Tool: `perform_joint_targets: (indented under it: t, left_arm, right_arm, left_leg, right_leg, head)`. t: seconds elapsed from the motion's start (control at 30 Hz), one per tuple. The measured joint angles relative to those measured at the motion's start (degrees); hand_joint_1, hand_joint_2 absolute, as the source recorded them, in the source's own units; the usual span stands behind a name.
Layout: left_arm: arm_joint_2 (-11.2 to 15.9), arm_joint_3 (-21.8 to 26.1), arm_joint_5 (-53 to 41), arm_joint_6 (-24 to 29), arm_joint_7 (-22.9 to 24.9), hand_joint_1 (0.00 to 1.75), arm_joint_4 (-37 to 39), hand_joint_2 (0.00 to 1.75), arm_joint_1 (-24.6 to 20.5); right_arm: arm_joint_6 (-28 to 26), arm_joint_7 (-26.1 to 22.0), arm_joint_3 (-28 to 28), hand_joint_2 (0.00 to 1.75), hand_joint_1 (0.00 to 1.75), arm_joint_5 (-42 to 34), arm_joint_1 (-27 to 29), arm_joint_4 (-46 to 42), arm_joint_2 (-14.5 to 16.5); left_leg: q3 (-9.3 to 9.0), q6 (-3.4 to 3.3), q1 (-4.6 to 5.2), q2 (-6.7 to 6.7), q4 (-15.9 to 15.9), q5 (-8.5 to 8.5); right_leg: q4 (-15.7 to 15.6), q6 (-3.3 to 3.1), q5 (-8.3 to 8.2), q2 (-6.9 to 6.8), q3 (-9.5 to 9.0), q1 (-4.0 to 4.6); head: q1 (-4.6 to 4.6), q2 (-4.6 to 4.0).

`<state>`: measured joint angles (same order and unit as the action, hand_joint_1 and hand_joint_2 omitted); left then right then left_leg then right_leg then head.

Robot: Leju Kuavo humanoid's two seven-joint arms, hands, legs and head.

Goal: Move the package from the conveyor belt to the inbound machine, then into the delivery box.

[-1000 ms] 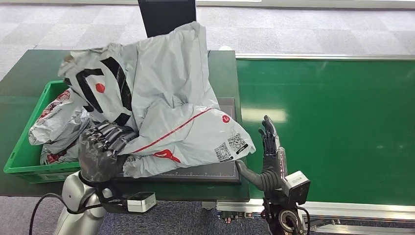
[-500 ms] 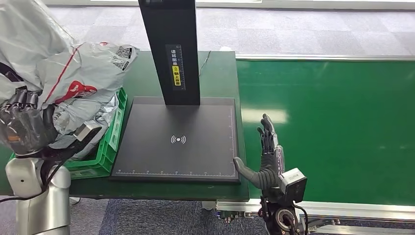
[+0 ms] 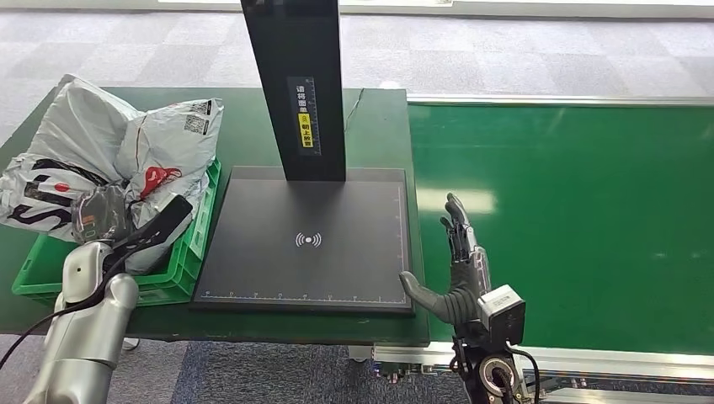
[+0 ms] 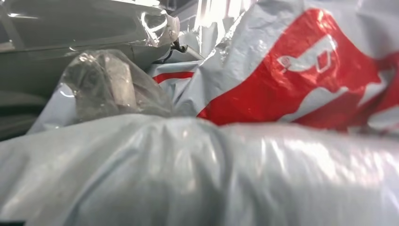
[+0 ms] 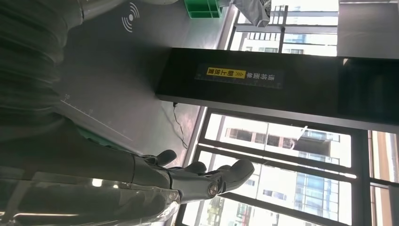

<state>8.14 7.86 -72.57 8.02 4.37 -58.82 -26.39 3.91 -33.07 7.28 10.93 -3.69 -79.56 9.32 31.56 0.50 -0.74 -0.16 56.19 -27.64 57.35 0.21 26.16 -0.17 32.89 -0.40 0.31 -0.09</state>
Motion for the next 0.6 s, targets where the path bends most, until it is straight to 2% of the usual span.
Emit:
perform_joint_targets:
  t: [0.07,0.1,0.27,0.6]
  left_arm:
    - [0.5,-0.7,0.2,0.2,0.6,0.31,0.0,1.75,0.7]
    - [0.7,-1.0,0.4,1.0,0.7,0.0,-0.1,1.75,1.2]
    - [0.8,-1.6,4.5,8.4,-2.5,0.0,-2.8,1.75,5.5]
    - [0.7,-2.0,5.4,9.3,-3.0,0.0,-5.6,1.75,8.2]
  right_arm:
    - [0.3,0.0,-0.1,1.75,0.0,0.2,0.0,0.0,0.1]
    - [0.4,-0.1,-0.2,1.75,0.0,0.2,0.0,0.0,0.2]
    - [0.6,-0.6,-0.4,1.75,0.0,0.3,0.2,0.0,0.3]
    - [0.6,-0.7,-0.7,1.75,0.0,0.3,0.4,0.0,0.3]
  left_leg:
    - [-0.12,0.01,0.0,0.0,0.0,0.0]
    - [-0.17,0.01,0.0,0.01,0.0,0.0]
    - [-0.2,0.01,-0.01,0.02,0.0,0.04]
    - [-0.1,0.01,-0.01,0.01,0.0,0.04]
  right_leg:
    - [0.0,-0.01,0.0,0.0,-0.1,0.0]
    - [0.0,-0.01,0.0,0.0,-0.13,0.0]
    - [0.0,-0.01,-0.01,0.0,-0.11,0.02]
    - [0.0,-0.01,-0.01,0.0,-0.05,0.01]
  head:
    - [-0.01,0.0]
    - [0.0,0.0]
    - [0.02,0.0]
    - [0.0,0.0]
